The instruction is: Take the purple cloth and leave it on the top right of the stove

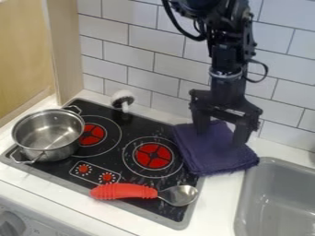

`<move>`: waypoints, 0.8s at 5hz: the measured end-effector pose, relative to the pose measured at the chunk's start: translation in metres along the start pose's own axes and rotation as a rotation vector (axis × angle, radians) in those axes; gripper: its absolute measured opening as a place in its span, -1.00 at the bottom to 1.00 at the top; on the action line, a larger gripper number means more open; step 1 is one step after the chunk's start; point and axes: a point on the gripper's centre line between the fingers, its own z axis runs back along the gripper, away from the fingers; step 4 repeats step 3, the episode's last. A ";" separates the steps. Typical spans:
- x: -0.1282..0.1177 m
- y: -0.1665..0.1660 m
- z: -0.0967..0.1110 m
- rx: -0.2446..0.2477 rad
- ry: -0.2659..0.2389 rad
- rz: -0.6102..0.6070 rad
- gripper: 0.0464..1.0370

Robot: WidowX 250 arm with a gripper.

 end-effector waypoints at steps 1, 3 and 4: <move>-0.004 0.002 0.018 0.011 -0.034 0.007 0.92; -0.010 0.010 0.053 0.072 -0.079 0.001 0.92; -0.010 0.010 0.053 0.072 -0.079 0.001 0.92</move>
